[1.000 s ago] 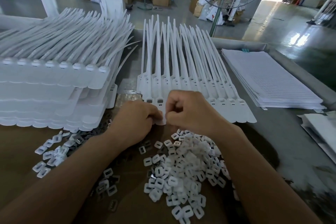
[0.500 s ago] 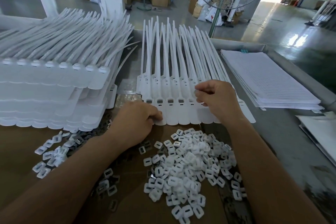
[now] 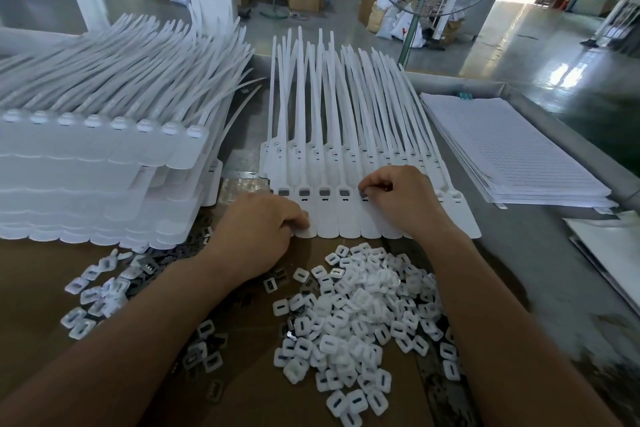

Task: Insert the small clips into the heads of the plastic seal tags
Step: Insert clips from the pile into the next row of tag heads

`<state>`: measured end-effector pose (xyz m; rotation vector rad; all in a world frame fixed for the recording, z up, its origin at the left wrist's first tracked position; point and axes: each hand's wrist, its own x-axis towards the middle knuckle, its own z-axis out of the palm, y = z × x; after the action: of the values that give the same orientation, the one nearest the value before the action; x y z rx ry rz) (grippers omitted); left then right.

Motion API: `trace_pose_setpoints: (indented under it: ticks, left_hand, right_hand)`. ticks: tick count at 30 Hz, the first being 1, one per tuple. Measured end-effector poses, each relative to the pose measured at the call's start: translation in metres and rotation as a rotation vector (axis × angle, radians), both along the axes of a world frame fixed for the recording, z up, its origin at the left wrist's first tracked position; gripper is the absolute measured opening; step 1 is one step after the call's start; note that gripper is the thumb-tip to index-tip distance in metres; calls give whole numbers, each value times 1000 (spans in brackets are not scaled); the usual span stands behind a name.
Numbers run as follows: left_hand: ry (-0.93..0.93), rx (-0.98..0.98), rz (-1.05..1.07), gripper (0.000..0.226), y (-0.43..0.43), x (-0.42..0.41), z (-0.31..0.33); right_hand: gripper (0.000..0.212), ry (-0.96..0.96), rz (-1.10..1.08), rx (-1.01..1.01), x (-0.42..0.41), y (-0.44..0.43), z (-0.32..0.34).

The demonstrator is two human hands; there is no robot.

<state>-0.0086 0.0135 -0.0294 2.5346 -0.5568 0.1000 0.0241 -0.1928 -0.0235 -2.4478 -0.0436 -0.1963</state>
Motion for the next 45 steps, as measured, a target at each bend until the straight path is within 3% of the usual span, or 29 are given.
trace_pose_setpoints:
  ticks: [13,18,33,42,45]
  left_hand:
    - [-1,24,-13,30,-1,0,0]
    - [-13,21,-19,29,-1,-1,1]
    - [-46,25,-21,29,0,0,2]
    - [-31,4,-13,29,2,1,4]
    - [18,-40,0,30,2,1,5]
  right_hand:
    - [29,7,-43,79,3,-2,-5]
    - [25,-3,-31,-6,3,0,-5]
    - [16,-5,-104,20,4,3,-5]
    - [20,-45,-68,28,1,3,1]
    - [22,-23,84,91,-9,11,15]
